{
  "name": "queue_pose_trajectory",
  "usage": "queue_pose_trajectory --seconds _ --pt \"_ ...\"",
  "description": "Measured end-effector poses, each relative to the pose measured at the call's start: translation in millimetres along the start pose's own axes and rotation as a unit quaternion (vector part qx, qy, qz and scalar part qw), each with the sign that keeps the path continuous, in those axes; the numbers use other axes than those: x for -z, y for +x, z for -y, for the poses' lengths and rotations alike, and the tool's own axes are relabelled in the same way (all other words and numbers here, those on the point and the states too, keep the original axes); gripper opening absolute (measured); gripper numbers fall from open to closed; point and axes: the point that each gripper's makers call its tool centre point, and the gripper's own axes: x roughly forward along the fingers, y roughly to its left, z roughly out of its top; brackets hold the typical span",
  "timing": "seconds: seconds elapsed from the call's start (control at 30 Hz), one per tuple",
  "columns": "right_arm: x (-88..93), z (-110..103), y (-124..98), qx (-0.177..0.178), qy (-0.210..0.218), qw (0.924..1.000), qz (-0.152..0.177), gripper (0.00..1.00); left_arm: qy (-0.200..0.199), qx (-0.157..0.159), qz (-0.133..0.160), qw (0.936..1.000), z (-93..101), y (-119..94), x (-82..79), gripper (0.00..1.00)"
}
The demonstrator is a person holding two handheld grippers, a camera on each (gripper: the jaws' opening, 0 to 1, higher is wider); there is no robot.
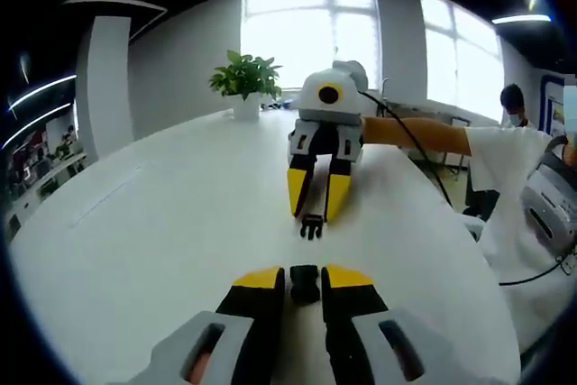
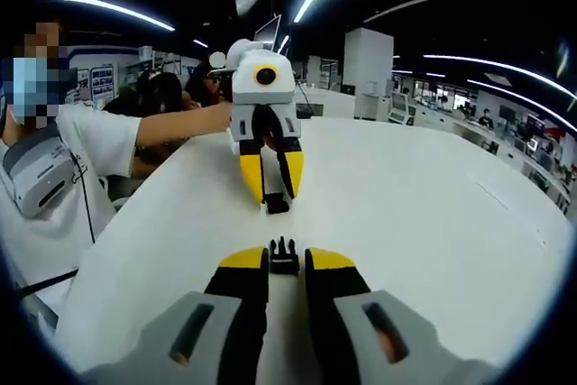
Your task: Snap the two parts of the plastic buckle together until the buckle closes and remains connected.
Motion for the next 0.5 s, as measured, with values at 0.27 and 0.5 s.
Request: queue_pose_trajectory --seconds 0.27,0.5 --pt "2.2 -0.4 1.6 0.009 0.007 0.9999 0.005 0.18 -0.002 0.002 -0.003 1.0 7.1 -4.3 9.2 0.19" --pt "5.0 -4.7 2.9 0.009 0.01 0.9999 0.003 0.19 -0.01 0.003 0.0 0.9999 7.2 -6.2 11.8 0.19"
